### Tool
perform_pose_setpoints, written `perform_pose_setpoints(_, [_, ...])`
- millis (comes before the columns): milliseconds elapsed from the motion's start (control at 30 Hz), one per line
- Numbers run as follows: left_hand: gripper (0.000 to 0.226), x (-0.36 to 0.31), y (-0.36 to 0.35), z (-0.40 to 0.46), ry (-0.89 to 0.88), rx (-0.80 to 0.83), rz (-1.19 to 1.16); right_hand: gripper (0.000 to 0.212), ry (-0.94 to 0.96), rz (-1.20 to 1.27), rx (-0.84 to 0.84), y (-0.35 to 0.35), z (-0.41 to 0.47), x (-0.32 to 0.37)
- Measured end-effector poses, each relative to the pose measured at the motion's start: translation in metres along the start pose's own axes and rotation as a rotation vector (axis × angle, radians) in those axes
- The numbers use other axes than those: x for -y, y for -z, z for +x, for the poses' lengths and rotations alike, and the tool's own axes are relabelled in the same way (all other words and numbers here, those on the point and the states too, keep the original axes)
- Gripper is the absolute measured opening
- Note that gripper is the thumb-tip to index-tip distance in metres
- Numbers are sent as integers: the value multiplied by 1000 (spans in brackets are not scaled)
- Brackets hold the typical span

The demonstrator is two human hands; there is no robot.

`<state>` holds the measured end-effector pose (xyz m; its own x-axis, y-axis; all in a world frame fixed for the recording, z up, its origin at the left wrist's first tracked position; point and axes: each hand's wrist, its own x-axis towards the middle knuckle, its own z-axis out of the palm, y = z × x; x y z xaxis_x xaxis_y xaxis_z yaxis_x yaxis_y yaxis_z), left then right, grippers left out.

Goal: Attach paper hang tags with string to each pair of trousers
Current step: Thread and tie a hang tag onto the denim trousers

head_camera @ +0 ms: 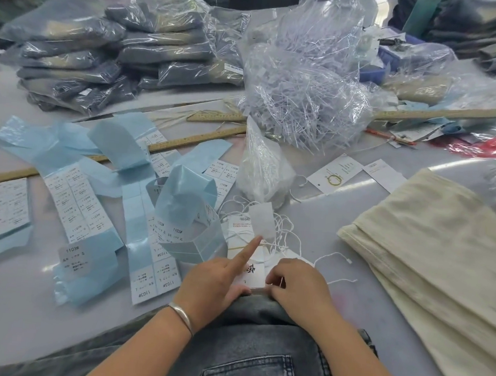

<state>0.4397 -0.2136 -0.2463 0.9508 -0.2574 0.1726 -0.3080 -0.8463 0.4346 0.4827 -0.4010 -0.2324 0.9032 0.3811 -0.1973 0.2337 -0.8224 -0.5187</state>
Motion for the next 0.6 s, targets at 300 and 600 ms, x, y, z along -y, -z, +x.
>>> perform_pose_setpoints(300, [87,-9,-6,-1,-68,-75,29,11,-196,318,-130,-5,-1,16])
perform_pose_setpoints(600, [95,-26,-13,5,183,-282,-198,17,-202,331,-424,-26,-11,18])
